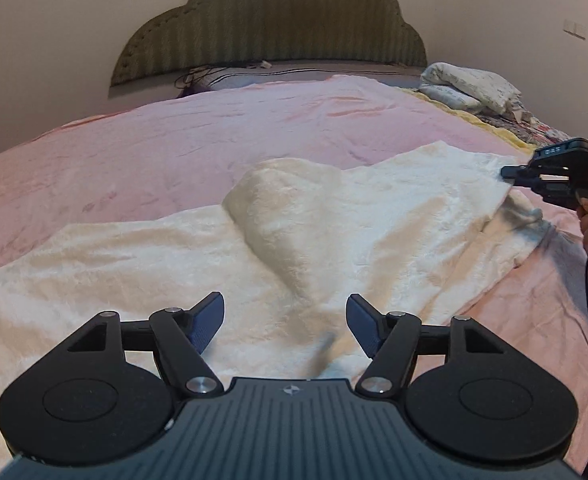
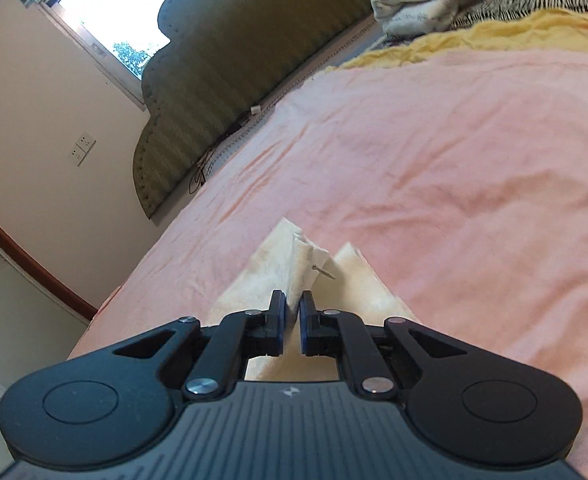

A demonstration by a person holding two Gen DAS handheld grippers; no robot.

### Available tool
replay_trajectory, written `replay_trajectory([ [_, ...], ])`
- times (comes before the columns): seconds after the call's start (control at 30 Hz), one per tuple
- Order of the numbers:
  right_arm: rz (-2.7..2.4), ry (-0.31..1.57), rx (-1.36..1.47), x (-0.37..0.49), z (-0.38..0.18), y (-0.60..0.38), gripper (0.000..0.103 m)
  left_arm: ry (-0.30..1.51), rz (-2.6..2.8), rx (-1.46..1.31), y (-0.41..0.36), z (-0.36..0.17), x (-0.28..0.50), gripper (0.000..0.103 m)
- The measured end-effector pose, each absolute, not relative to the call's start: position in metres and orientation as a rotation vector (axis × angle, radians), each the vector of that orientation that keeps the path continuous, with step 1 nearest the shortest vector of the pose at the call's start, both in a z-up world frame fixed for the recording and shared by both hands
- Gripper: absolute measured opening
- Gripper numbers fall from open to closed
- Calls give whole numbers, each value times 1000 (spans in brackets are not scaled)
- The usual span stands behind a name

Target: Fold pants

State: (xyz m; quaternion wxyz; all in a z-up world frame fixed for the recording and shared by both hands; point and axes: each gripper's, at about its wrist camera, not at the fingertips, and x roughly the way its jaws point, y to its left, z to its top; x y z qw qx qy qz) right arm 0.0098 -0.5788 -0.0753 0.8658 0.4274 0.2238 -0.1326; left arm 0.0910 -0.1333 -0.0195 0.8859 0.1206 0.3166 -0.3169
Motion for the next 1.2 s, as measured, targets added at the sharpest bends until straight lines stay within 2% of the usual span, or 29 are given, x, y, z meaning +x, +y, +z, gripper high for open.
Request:
replay_trajectory([
  [0.1, -241, 482, 1004, 13, -98, -584, 9, 656, -723, 336, -153, -20, 81, 72],
  [0.17, -198, 505, 1054, 19, -110, -584, 23, 641, -763, 376, -165, -21, 75, 72],
  [0.2, -185, 508, 1067, 24, -113, -584, 26, 629, -778, 390, -171, -20, 72, 72],
  [0.33, -143, 491, 1055, 39, -111, -582, 29, 577, -829, 462, -198, -25, 62, 72],
  [0.4, -113, 468, 1063, 42, -110, -583, 21, 556, -864, 495, -210, -28, 58, 72],
  [0.43, -98, 450, 1066, 43, -107, -584, 8, 540, -878, 519, -218, -30, 54, 72],
  [0.53, -51, 385, 1097, 43, -92, -584, 6, 480, -842, 598, -236, -41, 45, 70],
  [0.73, 56, 305, 1056, 41, -50, -576, 6, 455, -766, 693, -259, -64, 44, 50],
  [0.97, 72, 312, 1065, 53, -42, -582, 6, 384, -811, 770, -264, -75, 28, 55],
  [1.07, 58, 334, 1037, 52, -42, -579, 6, 431, -778, 731, -267, -78, 39, 58],
  [1.2, -68, 420, 1006, 45, -61, -579, 7, 522, -769, 624, -261, -72, 53, 53],
])
